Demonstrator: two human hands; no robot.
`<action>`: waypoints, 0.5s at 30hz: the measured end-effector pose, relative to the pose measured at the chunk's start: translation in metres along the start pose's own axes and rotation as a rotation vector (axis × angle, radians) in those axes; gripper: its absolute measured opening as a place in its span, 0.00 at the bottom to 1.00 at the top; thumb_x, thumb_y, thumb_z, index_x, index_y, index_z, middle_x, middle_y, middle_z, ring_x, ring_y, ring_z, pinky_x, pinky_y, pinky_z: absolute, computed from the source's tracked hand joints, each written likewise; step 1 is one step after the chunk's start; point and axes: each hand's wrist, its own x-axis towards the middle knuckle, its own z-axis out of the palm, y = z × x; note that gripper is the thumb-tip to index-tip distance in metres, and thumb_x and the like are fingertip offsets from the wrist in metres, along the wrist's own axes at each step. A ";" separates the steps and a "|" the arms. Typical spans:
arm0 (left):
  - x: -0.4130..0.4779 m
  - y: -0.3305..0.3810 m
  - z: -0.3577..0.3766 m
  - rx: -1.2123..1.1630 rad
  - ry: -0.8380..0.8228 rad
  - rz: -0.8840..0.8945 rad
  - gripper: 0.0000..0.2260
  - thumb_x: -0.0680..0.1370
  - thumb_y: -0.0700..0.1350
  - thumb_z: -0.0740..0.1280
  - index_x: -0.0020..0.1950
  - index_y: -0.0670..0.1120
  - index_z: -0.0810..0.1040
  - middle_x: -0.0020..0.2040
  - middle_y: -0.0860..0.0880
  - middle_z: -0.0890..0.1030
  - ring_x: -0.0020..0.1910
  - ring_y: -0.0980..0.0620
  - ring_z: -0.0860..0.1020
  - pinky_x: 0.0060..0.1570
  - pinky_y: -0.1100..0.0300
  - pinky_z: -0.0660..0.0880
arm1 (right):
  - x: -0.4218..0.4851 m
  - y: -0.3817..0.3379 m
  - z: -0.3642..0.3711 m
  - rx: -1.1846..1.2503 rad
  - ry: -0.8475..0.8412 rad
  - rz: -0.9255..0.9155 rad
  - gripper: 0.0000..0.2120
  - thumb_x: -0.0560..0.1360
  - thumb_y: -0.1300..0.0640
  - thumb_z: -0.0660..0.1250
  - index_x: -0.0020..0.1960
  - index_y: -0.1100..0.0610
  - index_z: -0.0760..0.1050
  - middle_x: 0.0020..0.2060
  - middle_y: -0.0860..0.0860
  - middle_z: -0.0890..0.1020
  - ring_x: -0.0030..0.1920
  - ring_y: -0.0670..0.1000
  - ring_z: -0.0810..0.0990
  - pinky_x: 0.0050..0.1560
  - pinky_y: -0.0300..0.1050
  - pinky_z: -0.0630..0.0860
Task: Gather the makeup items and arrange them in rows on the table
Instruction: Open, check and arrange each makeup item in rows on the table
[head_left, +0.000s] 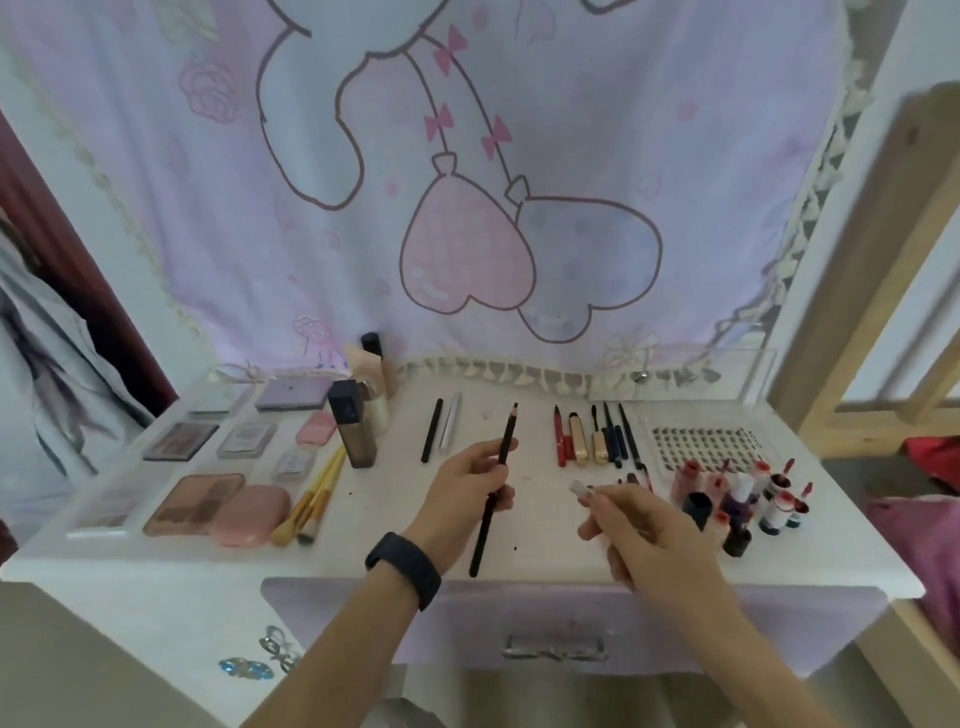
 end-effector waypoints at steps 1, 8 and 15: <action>0.008 0.001 -0.001 -0.019 0.003 -0.025 0.12 0.82 0.35 0.62 0.62 0.46 0.79 0.45 0.46 0.78 0.40 0.50 0.79 0.44 0.61 0.79 | 0.007 0.001 0.001 -0.041 0.017 0.000 0.05 0.81 0.52 0.65 0.52 0.49 0.80 0.39 0.46 0.86 0.28 0.46 0.76 0.30 0.34 0.73; 0.075 0.006 0.002 0.126 0.035 -0.188 0.12 0.78 0.39 0.70 0.61 0.43 0.80 0.50 0.45 0.81 0.40 0.50 0.81 0.36 0.61 0.81 | 0.056 -0.001 0.007 -0.244 0.011 0.091 0.03 0.83 0.48 0.61 0.52 0.45 0.72 0.40 0.35 0.85 0.34 0.44 0.84 0.40 0.41 0.75; 0.130 -0.006 0.003 0.524 0.089 -0.158 0.14 0.74 0.48 0.75 0.58 0.46 0.82 0.45 0.55 0.81 0.42 0.59 0.78 0.37 0.66 0.72 | 0.076 0.000 0.009 -0.348 0.042 0.067 0.04 0.81 0.46 0.63 0.49 0.42 0.75 0.42 0.31 0.82 0.37 0.41 0.84 0.41 0.40 0.77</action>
